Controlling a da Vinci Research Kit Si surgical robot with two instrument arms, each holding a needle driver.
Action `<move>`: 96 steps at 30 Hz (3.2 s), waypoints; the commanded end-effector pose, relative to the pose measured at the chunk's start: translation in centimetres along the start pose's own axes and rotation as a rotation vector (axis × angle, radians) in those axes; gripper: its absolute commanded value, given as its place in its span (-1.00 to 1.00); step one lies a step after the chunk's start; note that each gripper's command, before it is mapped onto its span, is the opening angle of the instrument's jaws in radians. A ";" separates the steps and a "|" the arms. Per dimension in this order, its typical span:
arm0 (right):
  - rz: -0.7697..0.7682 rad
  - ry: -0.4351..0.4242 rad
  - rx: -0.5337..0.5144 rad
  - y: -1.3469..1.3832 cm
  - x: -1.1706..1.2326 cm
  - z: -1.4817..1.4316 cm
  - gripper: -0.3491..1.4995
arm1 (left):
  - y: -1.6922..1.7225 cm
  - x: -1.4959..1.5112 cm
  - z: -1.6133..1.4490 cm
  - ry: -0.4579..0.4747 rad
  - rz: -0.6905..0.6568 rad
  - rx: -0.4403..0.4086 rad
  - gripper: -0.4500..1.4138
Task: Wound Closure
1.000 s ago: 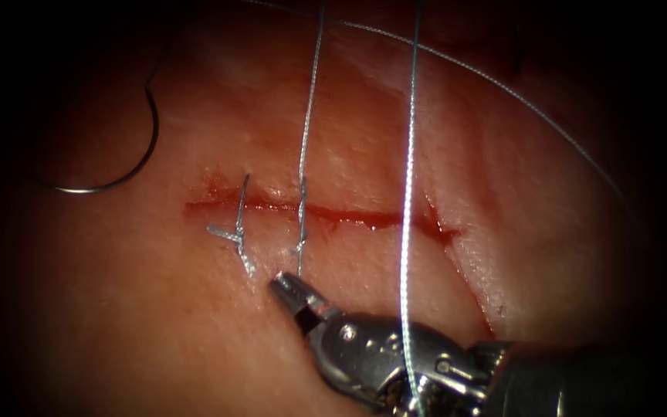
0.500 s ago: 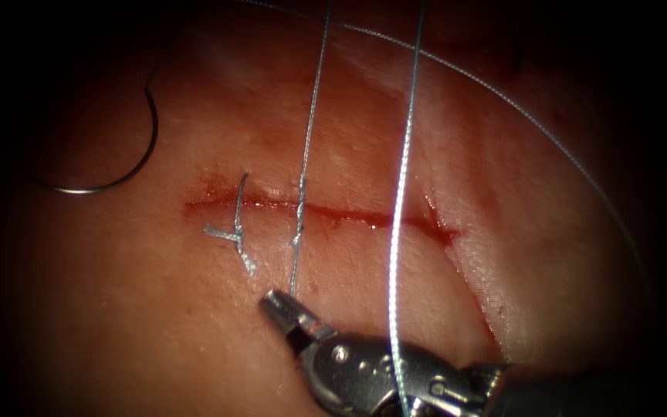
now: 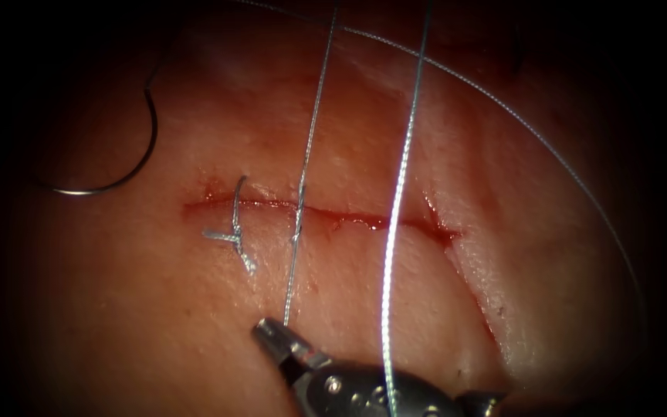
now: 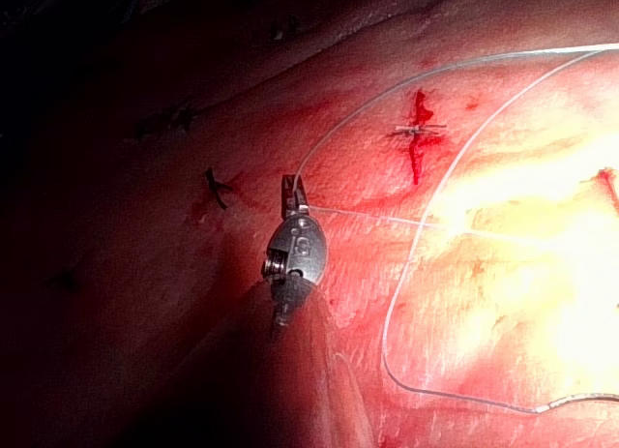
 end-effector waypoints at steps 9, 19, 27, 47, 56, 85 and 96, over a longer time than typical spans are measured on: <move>-0.021 -0.024 0.027 -0.14 -0.13 0.07 -1.00 | -0.05 -0.01 0.08 -0.002 0.007 0.003 -1.00; -0.016 0.008 0.026 -0.03 -0.13 0.18 -1.00 | 0.08 0.07 0.04 0.025 0.007 -0.034 -1.00; -0.017 0.037 0.056 0.04 -0.16 0.19 -0.16 | 0.33 0.52 -0.11 0.064 -0.008 -0.092 -1.00; -0.106 0.062 0.298 0.47 0.37 -0.67 0.53 | 0.78 1.88 -1.05 0.258 -0.092 -0.117 -1.00; -0.143 0.065 0.310 0.97 0.73 -0.09 0.40 | 1.33 2.09 -1.59 0.332 -0.131 -0.105 -1.00; -0.217 0.252 0.359 1.53 0.87 1.54 -1.00 | 2.51 2.04 -2.36 0.372 -0.225 -0.104 -1.00; -0.049 0.367 0.446 1.65 1.01 1.59 -1.00 | 2.82 1.91 -2.44 0.381 -0.247 -0.112 -1.00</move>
